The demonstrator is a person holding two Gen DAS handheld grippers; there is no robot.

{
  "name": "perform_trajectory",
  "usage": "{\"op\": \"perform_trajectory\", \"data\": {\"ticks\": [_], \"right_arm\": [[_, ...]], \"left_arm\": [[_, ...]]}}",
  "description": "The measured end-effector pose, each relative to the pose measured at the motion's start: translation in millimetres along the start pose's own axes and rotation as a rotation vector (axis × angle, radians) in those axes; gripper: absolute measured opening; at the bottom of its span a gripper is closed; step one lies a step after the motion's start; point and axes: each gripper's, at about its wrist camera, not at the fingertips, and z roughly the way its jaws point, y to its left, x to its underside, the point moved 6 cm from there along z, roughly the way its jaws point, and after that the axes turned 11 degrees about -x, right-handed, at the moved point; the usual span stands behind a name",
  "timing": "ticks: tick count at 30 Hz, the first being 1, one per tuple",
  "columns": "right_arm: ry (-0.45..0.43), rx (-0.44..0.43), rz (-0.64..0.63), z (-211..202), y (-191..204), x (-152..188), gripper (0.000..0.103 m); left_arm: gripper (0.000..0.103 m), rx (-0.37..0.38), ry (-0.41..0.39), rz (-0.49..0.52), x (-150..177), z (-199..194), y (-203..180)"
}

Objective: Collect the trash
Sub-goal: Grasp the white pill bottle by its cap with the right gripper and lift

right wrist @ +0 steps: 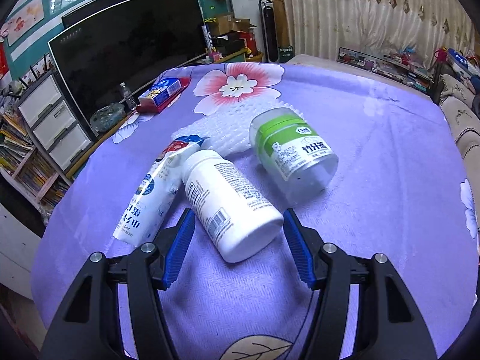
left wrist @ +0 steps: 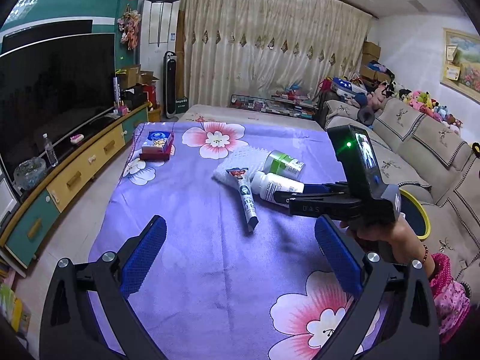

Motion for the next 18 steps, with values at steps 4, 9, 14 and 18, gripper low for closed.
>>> {"op": "perform_trajectory", "data": {"ticks": [4, 9, 14, 18], "right_arm": [[0.0, -0.04, -0.023, -5, 7, 3, 0.058], [0.016, -0.043, -0.06, 3, 15, 2, 0.058], [0.036, -0.037, -0.053, 12, 13, 6, 0.053], [-0.015, -0.052, -0.042, -6, 16, 5, 0.052]], "left_arm": [[0.098, -0.001, -0.001, 0.0, 0, 1, 0], [0.098, -0.002, 0.0, -0.002, 1, 2, -1], [0.098, 0.005, 0.005, 0.008, 2, 4, -9], [0.098, 0.006, 0.005, 0.012, 3, 3, -12]]}}
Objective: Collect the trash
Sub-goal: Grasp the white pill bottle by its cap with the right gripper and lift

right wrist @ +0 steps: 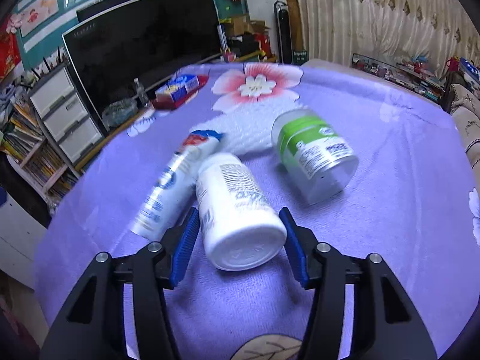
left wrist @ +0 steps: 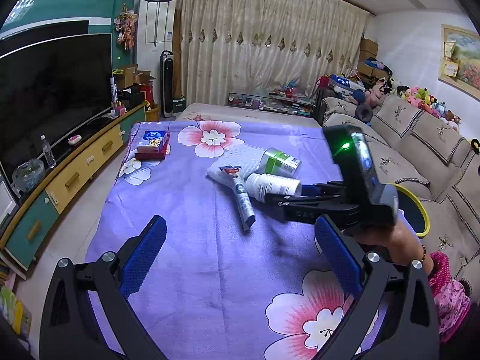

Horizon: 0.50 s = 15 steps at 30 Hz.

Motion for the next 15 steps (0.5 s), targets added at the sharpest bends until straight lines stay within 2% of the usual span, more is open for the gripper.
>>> {"op": "perform_trajectory", "data": {"ticks": [3, 4, 15], "right_arm": [[-0.027, -0.013, 0.012, -15, 3, 1, 0.05], [-0.043, -0.019, 0.014, -23, 5, 3, 0.045], [-0.168, -0.016, 0.08, -100, -6, 24, 0.045]], "left_arm": [[0.098, -0.001, 0.002, 0.003, 0, 1, -2], [0.098, -0.001, 0.004, 0.004, 0, 1, -2], [0.098, 0.007, 0.025, 0.036, 0, 12, -23]]}}
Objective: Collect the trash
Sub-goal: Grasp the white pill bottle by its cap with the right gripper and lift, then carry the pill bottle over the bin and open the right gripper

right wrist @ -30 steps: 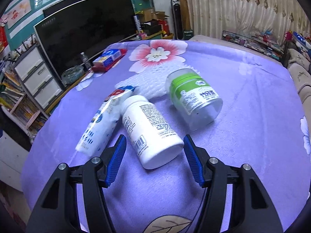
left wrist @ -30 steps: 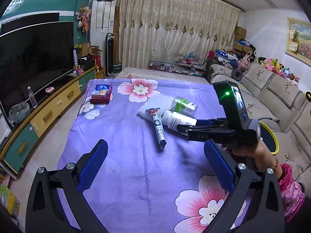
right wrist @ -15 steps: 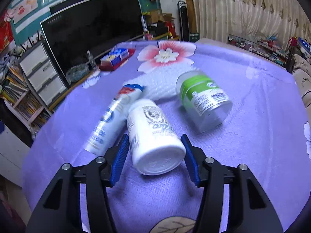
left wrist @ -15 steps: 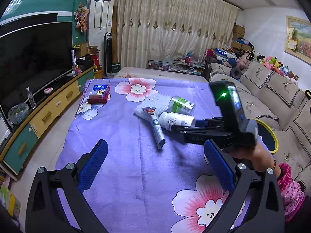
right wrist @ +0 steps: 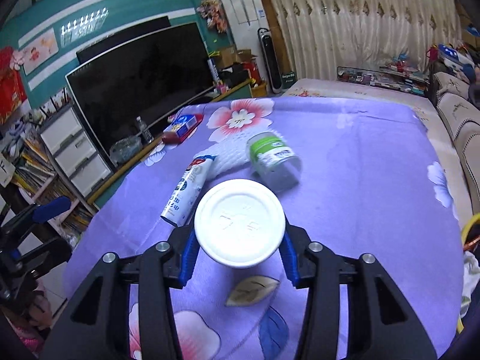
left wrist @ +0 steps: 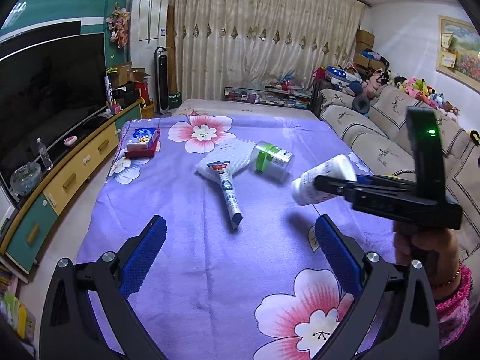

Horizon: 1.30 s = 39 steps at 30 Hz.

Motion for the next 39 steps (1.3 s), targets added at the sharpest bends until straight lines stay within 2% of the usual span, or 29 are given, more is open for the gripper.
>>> {"op": "perform_trajectory", "data": {"ticks": [7, 12, 19, 25, 30, 32, 39], "right_arm": [[-0.063, 0.027, 0.067, -43, -30, 10, 0.045], [-0.12, 0.126, 0.129, -81, -67, 16, 0.045], [-0.215, 0.351, 0.24, -154, -146, 32, 0.045], [-0.215, 0.569, 0.391, -200, -231, 65, 0.045], [-0.179, 0.644, 0.475, -205, -281, 86, 0.045], [-0.186, 0.684, 0.514, -208, -297, 92, 0.05], [-0.213, 0.689, 0.526, -209, -295, 95, 0.051]], "left_arm": [[0.098, 0.012, 0.021, 0.04, -3, 11, -23], [0.098, 0.032, 0.04, 0.072, -3, 23, -45], [0.098, 0.046, 0.067, 0.083, -2, 43, -60], [0.098, 0.04, 0.086, 0.087, -1, 57, -62], [0.098, 0.029, 0.106, 0.078, -2, 70, -59], [0.098, 0.026, 0.111, 0.077, -2, 72, -58], [0.098, 0.006, 0.127, 0.077, -4, 85, -53]]}}
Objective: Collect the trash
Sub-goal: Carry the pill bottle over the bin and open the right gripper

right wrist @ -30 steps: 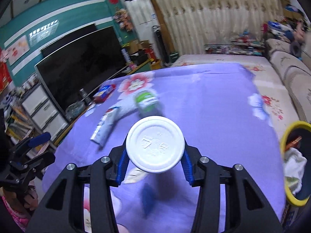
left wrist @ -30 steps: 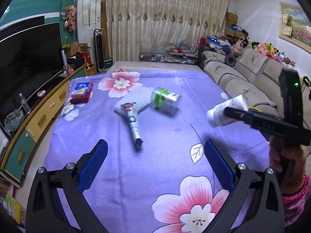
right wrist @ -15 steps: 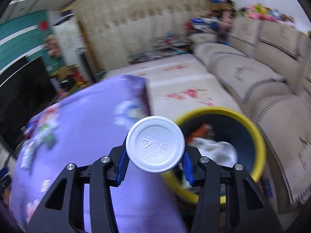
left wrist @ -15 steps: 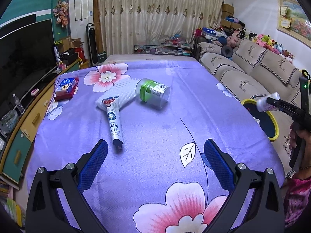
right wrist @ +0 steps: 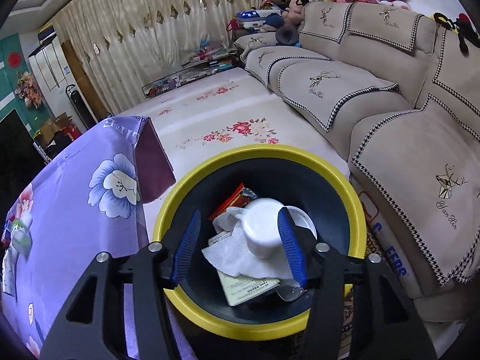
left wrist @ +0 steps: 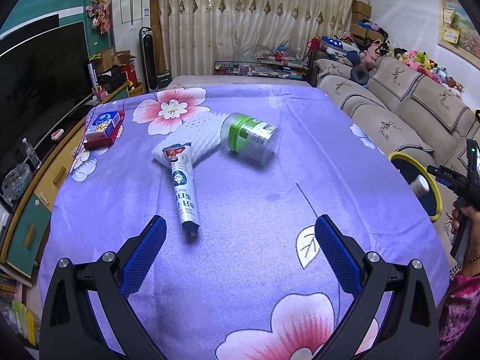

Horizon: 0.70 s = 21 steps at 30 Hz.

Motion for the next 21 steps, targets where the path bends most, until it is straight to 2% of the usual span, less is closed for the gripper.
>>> {"op": "perform_trajectory", "data": {"ticks": [6, 16, 21], "right_arm": [[-0.014, -0.02, -0.014, -7, 13, 2, 0.053], [-0.049, -0.084, -0.046, -29, 34, -2, 0.054], [-0.048, -0.095, -0.052, -30, 39, 0, 0.055]], "left_arm": [[0.098, -0.025, 0.021, -0.006, -5, 17, 6], [0.098, -0.125, 0.057, -0.006, -21, 58, 27], [0.085, -0.154, 0.104, -0.018, -27, 85, 36]]}}
